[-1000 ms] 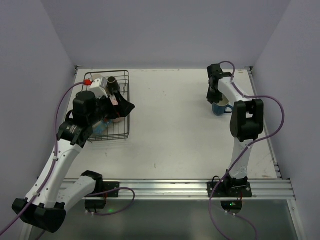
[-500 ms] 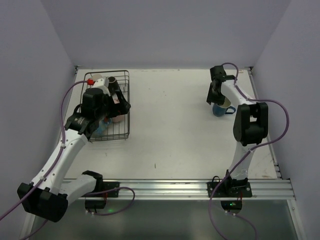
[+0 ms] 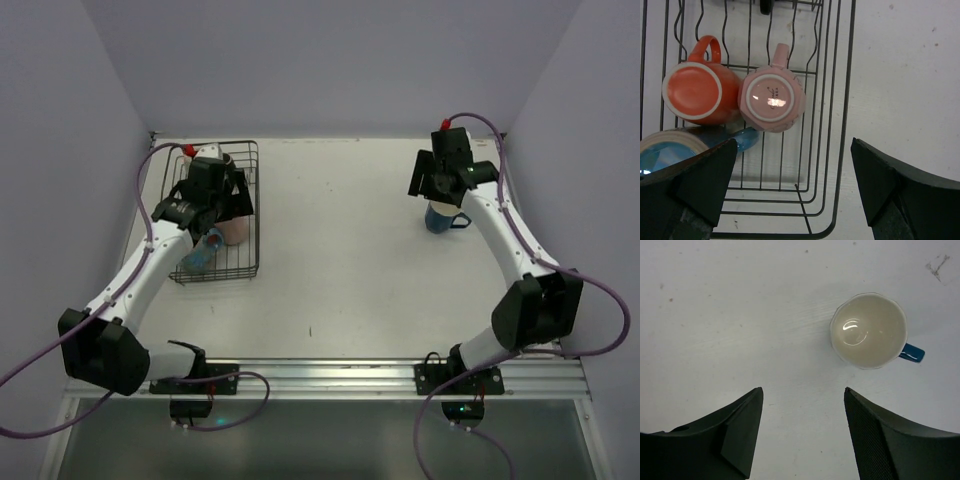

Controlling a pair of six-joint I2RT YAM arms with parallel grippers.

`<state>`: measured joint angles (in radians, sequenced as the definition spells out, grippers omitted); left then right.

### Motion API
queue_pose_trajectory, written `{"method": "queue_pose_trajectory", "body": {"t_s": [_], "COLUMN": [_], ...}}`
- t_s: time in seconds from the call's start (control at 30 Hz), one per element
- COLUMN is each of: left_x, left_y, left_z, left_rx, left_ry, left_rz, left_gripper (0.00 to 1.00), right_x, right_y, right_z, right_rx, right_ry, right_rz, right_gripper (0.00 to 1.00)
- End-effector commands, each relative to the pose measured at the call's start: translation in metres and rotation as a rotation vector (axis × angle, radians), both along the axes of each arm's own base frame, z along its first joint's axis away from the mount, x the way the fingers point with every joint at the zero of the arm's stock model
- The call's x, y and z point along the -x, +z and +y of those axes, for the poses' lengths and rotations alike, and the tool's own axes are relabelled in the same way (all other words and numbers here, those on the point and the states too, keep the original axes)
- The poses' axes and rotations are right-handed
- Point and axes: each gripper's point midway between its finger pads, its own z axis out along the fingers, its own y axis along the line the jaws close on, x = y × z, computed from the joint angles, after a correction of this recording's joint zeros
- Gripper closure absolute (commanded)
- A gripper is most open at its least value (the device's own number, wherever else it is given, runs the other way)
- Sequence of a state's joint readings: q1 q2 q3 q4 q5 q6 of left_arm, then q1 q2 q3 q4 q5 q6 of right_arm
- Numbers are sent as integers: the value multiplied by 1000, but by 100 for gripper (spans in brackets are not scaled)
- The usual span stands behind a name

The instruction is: Unload the cups from the dish rack

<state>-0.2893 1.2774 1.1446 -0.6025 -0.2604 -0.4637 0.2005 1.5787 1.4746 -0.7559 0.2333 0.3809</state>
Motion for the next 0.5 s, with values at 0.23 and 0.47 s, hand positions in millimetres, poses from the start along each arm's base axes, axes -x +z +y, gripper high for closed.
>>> {"method": "queue_pose_trajectory", "body": {"t_s": [0.23,0.47], "left_x": [-32,-39], "left_y": [-13,-24], "left_z": [26,22], "left_rx": [-108,-90], "left_ry": [-27,-69], "left_rz": [126,157], "left_gripper": [0,0], "right_x": [82,107], "right_y": [56,65], "right_z": [67,63], "right_rx": [-111,-134], "right_ry": [220,250], "right_rz": [-183,-229], "right_gripper": [31,31]}}
